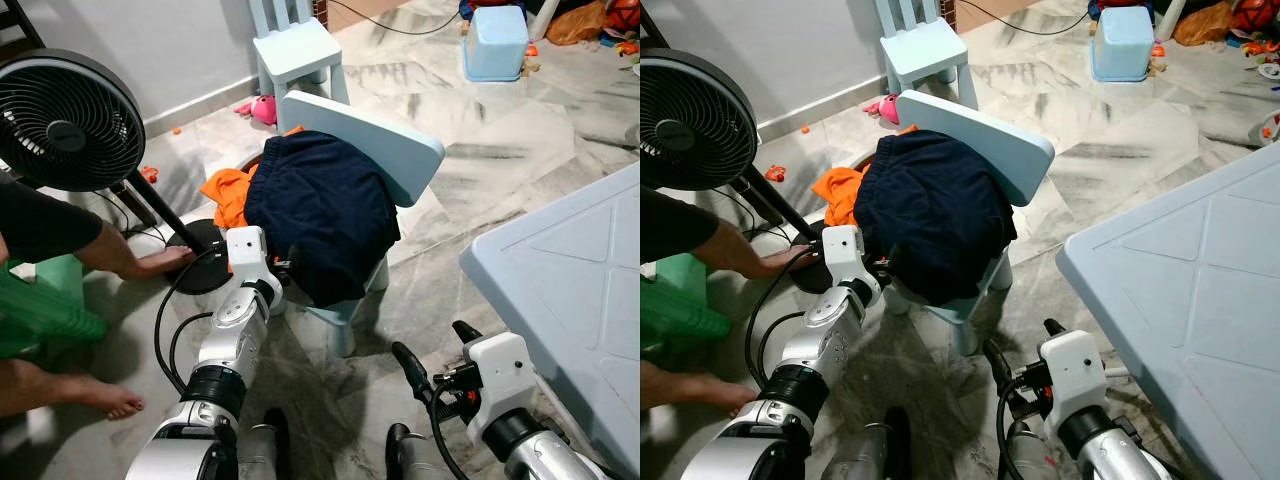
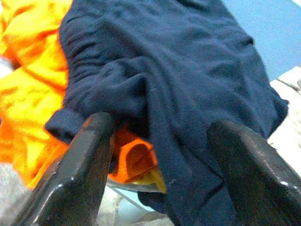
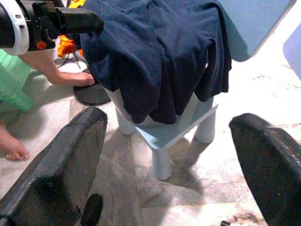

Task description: Hang hanger

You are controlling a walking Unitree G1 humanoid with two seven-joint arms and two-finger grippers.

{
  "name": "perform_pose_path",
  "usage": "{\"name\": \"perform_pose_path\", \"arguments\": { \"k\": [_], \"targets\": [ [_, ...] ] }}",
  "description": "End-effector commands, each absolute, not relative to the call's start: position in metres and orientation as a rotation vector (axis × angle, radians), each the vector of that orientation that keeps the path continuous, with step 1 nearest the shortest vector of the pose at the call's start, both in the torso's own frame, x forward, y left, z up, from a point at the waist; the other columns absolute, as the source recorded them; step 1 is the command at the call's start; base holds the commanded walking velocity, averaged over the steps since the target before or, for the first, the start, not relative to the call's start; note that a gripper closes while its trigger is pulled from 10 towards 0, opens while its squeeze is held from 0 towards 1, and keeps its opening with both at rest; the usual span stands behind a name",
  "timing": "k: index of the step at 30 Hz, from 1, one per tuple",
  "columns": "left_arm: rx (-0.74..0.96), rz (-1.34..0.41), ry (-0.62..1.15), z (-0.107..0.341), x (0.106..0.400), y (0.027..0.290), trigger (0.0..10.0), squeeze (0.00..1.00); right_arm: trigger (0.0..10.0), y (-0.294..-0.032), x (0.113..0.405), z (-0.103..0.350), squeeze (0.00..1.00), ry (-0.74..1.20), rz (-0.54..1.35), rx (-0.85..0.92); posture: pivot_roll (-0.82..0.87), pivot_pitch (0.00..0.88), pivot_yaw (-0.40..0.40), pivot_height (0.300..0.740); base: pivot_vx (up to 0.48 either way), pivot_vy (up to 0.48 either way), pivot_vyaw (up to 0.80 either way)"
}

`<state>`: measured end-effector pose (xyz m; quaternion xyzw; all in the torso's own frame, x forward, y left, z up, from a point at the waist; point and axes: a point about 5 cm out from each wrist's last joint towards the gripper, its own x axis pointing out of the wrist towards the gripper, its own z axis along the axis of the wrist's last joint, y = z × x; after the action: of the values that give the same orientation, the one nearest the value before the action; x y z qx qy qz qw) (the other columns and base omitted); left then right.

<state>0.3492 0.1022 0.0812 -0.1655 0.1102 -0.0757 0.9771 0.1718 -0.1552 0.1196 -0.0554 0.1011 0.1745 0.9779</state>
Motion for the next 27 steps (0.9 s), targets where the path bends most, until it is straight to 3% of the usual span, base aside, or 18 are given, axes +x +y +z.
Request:
{"name": "perform_pose_path", "arguments": {
  "k": [1, 2, 4, 17, 27],
  "targets": [
    [-0.375, -0.082, 0.256, 0.072, 0.347, 0.112, 3.6, 0.00, 10.0, -0.155, 0.167, 0.121, 0.00, 0.214, 0.353, -0.109, -0.15, 0.335, 0.080, 0.740, 0.000, 0.000, 0.00],
    [-0.379, -0.067, 0.261, 0.070, 0.346, 0.114, 0.6, 0.00, 10.0, -0.155, 0.168, 0.121, 0.00, 0.214, 0.353, -0.110, -0.15, 0.335, 0.080, 0.740, 0.000, 0.000, 0.00],
    [-0.384, -0.045, 0.270, 0.066, 0.345, 0.117, 0.0, 0.00, 10.0, -0.156, 0.168, 0.121, 0.00, 0.214, 0.353, -0.113, -0.15, 0.337, 0.075, 0.740, 0.000, 0.000, 0.00],
    [-0.341, 0.002, 0.263, 0.065, 0.350, 0.139, 0.0, 0.00, 10.0, -0.157, 0.170, 0.119, 0.00, 0.218, 0.332, -0.125, -0.15, 0.334, 0.078, 0.740, 0.000, 0.000, 0.00],
    [-0.244, -0.043, 0.246, 0.067, 0.350, 0.139, 0.0, 0.00, 10.0, -0.157, 0.173, 0.119, 0.00, 0.215, 0.323, -0.134, -0.15, 0.331, 0.075, 0.740, 0.000, 0.000, 0.00]
  ]
}}
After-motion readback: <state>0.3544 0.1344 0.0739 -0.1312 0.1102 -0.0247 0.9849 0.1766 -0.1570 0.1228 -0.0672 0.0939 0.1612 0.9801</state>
